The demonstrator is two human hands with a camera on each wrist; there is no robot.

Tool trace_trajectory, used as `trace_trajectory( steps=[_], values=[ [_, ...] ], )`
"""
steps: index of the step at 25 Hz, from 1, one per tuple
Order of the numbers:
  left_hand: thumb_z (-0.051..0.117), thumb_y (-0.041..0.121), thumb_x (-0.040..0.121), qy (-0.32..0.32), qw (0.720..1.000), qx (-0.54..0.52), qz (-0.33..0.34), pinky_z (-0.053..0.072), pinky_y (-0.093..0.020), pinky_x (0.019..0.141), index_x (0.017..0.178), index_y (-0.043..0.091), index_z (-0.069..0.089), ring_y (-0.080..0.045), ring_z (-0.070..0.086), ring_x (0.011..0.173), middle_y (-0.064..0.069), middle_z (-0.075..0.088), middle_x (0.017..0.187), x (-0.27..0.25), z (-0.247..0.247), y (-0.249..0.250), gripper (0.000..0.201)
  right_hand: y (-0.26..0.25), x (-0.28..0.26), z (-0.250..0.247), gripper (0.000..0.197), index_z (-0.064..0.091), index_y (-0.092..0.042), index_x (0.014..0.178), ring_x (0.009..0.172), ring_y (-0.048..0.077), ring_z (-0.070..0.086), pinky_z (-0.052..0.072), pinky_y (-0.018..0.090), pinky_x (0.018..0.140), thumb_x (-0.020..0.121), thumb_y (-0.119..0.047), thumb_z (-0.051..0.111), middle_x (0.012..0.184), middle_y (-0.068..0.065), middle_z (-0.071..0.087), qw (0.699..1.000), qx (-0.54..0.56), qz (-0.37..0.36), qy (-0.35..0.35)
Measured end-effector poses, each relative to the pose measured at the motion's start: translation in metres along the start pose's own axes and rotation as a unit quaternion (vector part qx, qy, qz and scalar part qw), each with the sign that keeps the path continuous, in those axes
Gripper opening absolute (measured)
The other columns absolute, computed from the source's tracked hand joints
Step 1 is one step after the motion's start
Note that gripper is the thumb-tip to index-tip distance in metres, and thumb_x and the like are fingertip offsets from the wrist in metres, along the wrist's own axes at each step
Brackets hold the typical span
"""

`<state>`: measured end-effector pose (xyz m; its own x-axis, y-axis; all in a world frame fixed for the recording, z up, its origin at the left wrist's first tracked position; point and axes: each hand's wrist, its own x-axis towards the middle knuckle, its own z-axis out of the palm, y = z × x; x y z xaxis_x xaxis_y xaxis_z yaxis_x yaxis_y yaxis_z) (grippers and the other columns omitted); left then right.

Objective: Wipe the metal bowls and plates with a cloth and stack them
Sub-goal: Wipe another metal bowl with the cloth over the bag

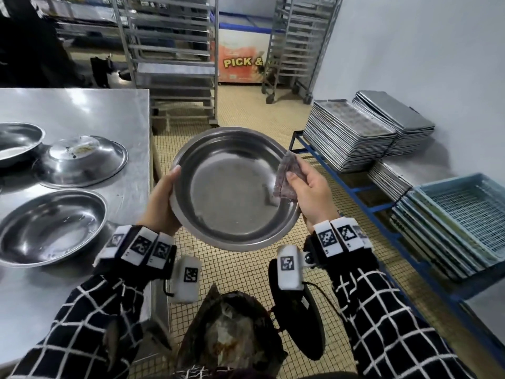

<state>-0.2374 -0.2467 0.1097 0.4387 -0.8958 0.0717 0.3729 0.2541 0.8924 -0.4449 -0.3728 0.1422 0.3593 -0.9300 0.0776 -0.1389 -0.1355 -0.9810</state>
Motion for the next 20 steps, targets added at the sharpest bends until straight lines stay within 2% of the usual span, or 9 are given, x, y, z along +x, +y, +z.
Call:
trace_trajectory(
  steps=[3, 6, 8, 10, 11, 14, 16, 18, 20],
  values=[
    [0.041, 0.033, 0.092, 0.053, 0.998, 0.016, -0.012, 0.054, -0.030, 0.068, 0.109, 0.011, 0.060, -0.018, 0.064, 0.084, 0.001, 0.070, 0.087, -0.003, 0.002, 0.009, 0.034, -0.007, -0.002, 0.006, 0.039, 0.048, -0.022, 0.136, 0.104, 0.014, 0.063, 0.055, 0.020, 0.078, 0.098, -0.015, 0.047, 0.113, -0.005, 0.064, 1.000, -0.022, -0.010, -0.020],
    [0.035, 0.030, 0.098, 0.138, 0.989, 0.049, -0.002, 0.055, -0.035, 0.074, 0.090, 0.021, 0.063, -0.016, 0.065, 0.080, 0.002, 0.071, 0.078, -0.010, 0.027, -0.005, 0.031, 0.007, -0.012, 0.026, 0.041, 0.044, -0.022, 0.140, 0.109, 0.010, 0.058, 0.052, 0.019, 0.085, 0.099, -0.018, 0.044, 0.124, -0.005, 0.059, 0.997, -0.004, 0.015, 0.072],
    [0.032, 0.034, 0.101, 0.105, 0.987, 0.117, -0.039, 0.054, -0.039, 0.084, 0.092, 0.026, 0.057, -0.017, 0.065, 0.087, -0.003, 0.069, 0.091, -0.017, 0.044, -0.019, 0.027, 0.015, -0.017, 0.038, 0.041, 0.043, -0.019, 0.140, 0.113, 0.014, 0.057, 0.049, 0.016, 0.083, 0.100, -0.017, 0.043, 0.128, -0.001, 0.057, 0.990, 0.036, 0.044, 0.131],
    [0.038, 0.042, 0.097, 0.018, 0.975, 0.209, -0.077, 0.053, -0.040, 0.091, 0.101, 0.028, 0.051, -0.016, 0.064, 0.096, -0.008, 0.065, 0.110, -0.020, 0.045, -0.034, 0.019, 0.015, -0.016, 0.038, 0.043, 0.039, -0.018, 0.143, 0.114, 0.013, 0.056, 0.043, 0.007, 0.074, 0.100, -0.016, 0.043, 0.132, 0.000, 0.054, 0.987, 0.026, 0.052, 0.151],
    [0.044, 0.044, 0.092, 0.001, 0.971, 0.224, -0.086, 0.053, -0.042, 0.092, 0.107, 0.030, 0.046, -0.018, 0.064, 0.098, -0.008, 0.062, 0.114, -0.018, 0.040, -0.034, 0.020, 0.014, -0.013, 0.033, 0.044, 0.039, -0.018, 0.143, 0.114, 0.013, 0.055, 0.043, 0.008, 0.075, 0.099, -0.015, 0.043, 0.133, 0.000, 0.053, 0.988, 0.016, 0.047, 0.148],
    [0.062, 0.049, 0.077, 0.012, 0.990, 0.116, -0.077, 0.057, -0.047, 0.076, 0.127, 0.031, 0.034, -0.025, 0.067, 0.092, -0.005, 0.057, 0.113, 0.000, 0.011, -0.017, 0.060, 0.012, 0.003, 0.006, 0.037, 0.049, -0.023, 0.135, 0.111, 0.018, 0.060, 0.053, 0.028, 0.087, 0.098, -0.018, 0.046, 0.124, -0.001, 0.060, 0.995, 0.006, 0.031, 0.093],
    [0.063, 0.051, 0.077, -0.037, 0.996, 0.046, -0.069, 0.057, -0.042, 0.073, 0.128, 0.020, 0.047, -0.023, 0.066, 0.089, -0.005, 0.064, 0.109, 0.011, -0.005, 0.001, 0.062, 0.006, 0.011, -0.007, 0.027, 0.058, -0.026, 0.121, 0.101, 0.019, 0.065, 0.055, 0.038, 0.088, 0.098, -0.018, 0.048, 0.111, 0.001, 0.066, 0.999, -0.041, 0.014, 0.009],
    [0.059, 0.042, 0.080, -0.052, 0.993, 0.046, -0.099, 0.056, -0.037, 0.072, 0.121, 0.009, 0.056, -0.021, 0.066, 0.080, -0.006, 0.069, 0.093, 0.014, -0.010, 0.012, 0.053, 0.000, 0.014, -0.008, 0.026, 0.058, -0.020, 0.121, 0.095, 0.015, 0.065, 0.055, 0.028, 0.084, 0.098, -0.014, 0.047, 0.104, 0.001, 0.067, 0.995, -0.077, -0.001, -0.061],
    [0.058, 0.035, 0.079, -0.007, 0.991, 0.055, -0.125, 0.052, -0.036, 0.072, 0.118, 0.004, 0.060, -0.022, 0.066, 0.074, -0.007, 0.070, 0.085, 0.015, -0.012, 0.011, 0.050, -0.001, 0.012, -0.005, 0.023, 0.059, -0.019, 0.117, 0.094, 0.012, 0.065, 0.053, 0.019, 0.078, 0.099, -0.016, 0.046, 0.102, -0.002, 0.067, 0.994, -0.087, -0.011, -0.063]
  ],
)
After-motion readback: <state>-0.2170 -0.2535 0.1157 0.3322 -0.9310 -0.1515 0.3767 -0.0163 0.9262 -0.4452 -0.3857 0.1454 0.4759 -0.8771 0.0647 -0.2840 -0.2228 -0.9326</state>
